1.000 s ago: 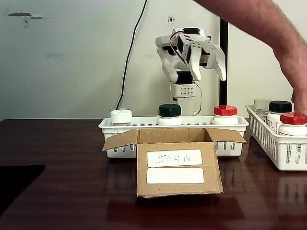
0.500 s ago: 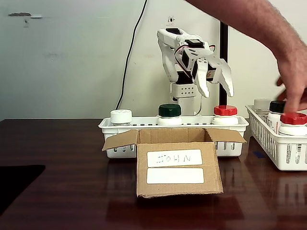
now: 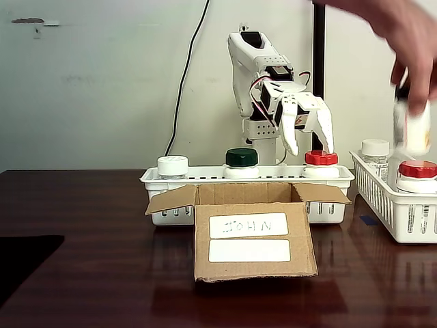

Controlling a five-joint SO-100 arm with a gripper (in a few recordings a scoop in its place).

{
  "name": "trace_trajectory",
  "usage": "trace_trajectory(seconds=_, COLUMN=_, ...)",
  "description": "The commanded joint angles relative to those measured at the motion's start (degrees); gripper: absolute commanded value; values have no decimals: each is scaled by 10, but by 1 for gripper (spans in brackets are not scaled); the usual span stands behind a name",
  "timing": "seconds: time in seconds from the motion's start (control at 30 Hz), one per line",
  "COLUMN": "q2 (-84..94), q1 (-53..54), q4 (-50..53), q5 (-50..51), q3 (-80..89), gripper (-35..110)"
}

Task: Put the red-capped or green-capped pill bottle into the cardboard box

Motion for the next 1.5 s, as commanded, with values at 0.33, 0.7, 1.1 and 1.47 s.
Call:
trace_trajectory(seconds=0.33, q2=58, q1=-47, q4=7, q5=-58, q3=7, gripper=53)
trace_trajectory(seconds=0.7, q2=-18, q1=-52, q4=-46, q5=-54, q3=17, gripper=53)
trace_trajectory(seconds=1.1, q2=-112, q1=-29, q4=-106, q5=-45, q3=-19, gripper=52)
trace_trajectory(seconds=1.47, q2=-82, q1=-13, q4=-92, q5=-24, q3=6, gripper=12)
